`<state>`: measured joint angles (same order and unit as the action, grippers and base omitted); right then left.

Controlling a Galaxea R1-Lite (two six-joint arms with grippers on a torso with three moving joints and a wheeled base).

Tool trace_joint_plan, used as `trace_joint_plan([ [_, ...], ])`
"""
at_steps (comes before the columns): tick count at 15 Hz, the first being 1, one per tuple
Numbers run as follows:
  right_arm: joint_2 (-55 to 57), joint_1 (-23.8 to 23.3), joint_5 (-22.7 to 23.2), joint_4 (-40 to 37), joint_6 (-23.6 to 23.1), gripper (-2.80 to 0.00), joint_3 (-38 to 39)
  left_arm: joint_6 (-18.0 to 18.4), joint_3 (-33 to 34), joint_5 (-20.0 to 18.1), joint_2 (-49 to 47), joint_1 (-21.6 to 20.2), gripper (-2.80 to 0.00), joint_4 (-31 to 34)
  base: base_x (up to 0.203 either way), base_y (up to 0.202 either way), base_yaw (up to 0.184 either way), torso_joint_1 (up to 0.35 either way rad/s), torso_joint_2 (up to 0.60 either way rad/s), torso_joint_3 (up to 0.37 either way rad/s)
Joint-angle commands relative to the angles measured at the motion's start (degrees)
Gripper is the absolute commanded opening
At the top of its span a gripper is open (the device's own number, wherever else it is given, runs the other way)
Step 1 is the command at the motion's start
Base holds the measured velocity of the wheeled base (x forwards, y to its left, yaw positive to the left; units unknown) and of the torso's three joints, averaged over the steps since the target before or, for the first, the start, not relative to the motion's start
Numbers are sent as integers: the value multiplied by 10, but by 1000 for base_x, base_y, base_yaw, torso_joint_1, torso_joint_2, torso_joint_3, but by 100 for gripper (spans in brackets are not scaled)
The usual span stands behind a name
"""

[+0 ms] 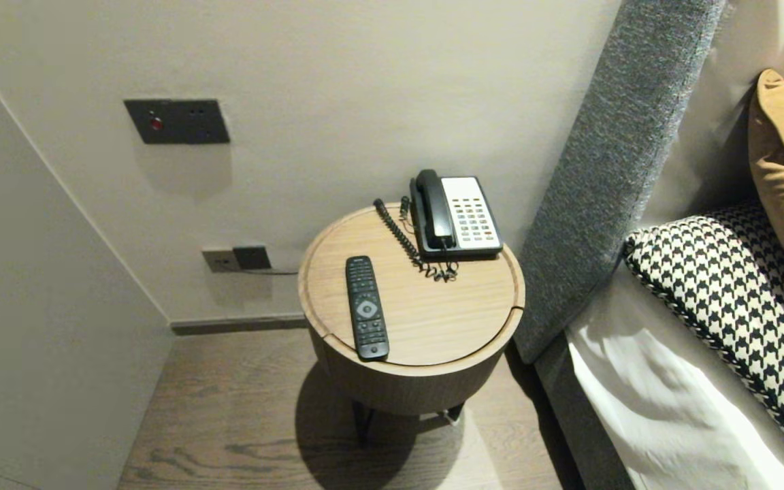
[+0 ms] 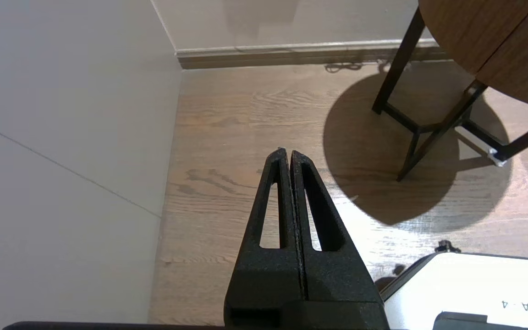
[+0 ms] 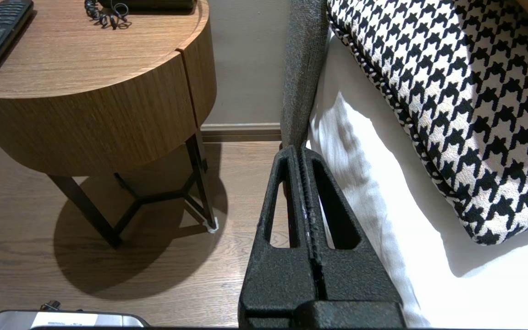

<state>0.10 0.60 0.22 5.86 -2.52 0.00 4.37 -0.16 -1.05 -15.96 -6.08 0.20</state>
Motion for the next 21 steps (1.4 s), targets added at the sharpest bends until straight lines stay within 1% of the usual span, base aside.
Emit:
trace_joint_plan([
  [1,1,0,0,0,0,-280,23,0,0,0,1,21,-280,1,0,0,0,0,0,0],
  [2,1,0,0,1,0,-280,23,0,0,0,7,47,-280,1,0,0,0,0,0,0],
  [3,1,0,0,0,0,-280,23,0,0,0,24,63,-280,1,0,0,0,0,0,0],
  [4,1,0,0,1,0,-280,23,1,0,0,40,69,-280,2,0,0,0,0,0,0],
  [8,1,0,0,0,0,-280,23,-1,-1,-1,71,65,-280,2,0,0,0,0,0,0],
  [11,0,0,0,1,0,-280,23,-2,0,0,158,63,-280,0,0,0,0,0,0,0],
  [14,1,0,0,0,0,-280,23,-20,2,5,159,63,-280,-4,0,0,0,0,0,0],
  [15,0,0,0,0,0,-280,23,-32,2,5,159,63,-280,-3,0,0,0,0,0,0],
  [21,1,0,0,0,0,-280,23,-35,2,6,160,63,-280,-3,0,0,0,0,0,0],
])
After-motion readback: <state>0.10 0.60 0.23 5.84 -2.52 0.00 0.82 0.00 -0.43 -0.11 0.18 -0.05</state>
